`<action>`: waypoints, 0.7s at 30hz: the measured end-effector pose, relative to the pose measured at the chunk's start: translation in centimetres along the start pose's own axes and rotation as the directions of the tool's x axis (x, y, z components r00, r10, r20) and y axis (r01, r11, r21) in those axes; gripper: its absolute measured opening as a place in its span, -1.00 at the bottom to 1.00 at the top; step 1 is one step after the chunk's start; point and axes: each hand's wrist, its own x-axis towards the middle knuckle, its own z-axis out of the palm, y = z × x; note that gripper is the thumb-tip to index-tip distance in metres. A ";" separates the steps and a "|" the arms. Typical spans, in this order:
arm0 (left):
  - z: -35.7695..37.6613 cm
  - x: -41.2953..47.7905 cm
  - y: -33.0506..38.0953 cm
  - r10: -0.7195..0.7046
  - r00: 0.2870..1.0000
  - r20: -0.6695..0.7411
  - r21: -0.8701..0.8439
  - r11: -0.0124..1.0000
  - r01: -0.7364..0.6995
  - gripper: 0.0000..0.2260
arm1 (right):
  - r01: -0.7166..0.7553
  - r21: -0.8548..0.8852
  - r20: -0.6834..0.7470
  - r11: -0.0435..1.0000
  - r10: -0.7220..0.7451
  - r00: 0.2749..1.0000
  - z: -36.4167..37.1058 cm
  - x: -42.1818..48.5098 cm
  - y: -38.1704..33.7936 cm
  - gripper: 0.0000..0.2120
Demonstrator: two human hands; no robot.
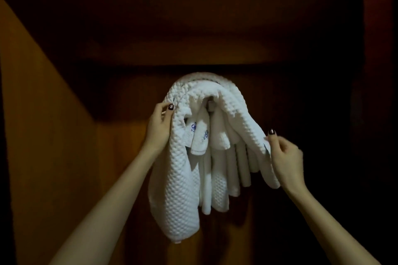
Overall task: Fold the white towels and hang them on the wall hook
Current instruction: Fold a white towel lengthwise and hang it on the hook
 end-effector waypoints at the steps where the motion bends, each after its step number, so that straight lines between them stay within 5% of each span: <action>1: 0.1 -1.2 0.5 0.075 0.997 -0.020 -0.019 0.997 -0.076 -0.73 | 0.087 0.022 -0.016 0.996 -0.087 0.996 -0.5 0.4 -0.9 -0.78; 2: 0.3 -2.2 1.0 0.145 0.989 -0.007 -0.003 0.989 -0.145 -0.68 | 0.176 0.034 0.004 0.984 -0.176 0.984 -0.9 0.9 -2.0 -0.86; 6: 2.3 -3.3 2.4 0.231 0.973 0.007 0.199 0.953 -0.228 -0.47 | 0.427 0.002 0.320 0.904 -0.405 0.856 -0.4 4.0 -6.3 -0.51; 11: 1.6 -2.3 2.8 0.202 0.974 -0.105 0.329 0.931 -0.158 -0.64 | 0.555 -0.089 0.522 0.827 -0.436 0.733 1.1 7.1 -8.2 -0.44; 17: 0.2 1.4 5.4 0.386 0.919 -0.080 0.570 0.774 -0.276 -0.84 | 0.649 -0.198 0.456 0.735 -0.517 0.725 3.0 9.4 -8.7 -0.77; 21: 0.1 4.8 7.5 0.445 0.896 -0.014 0.656 0.680 -0.328 -0.86 | 0.627 -0.101 0.371 0.772 -0.556 0.744 3.2 11.3 -9.3 -0.82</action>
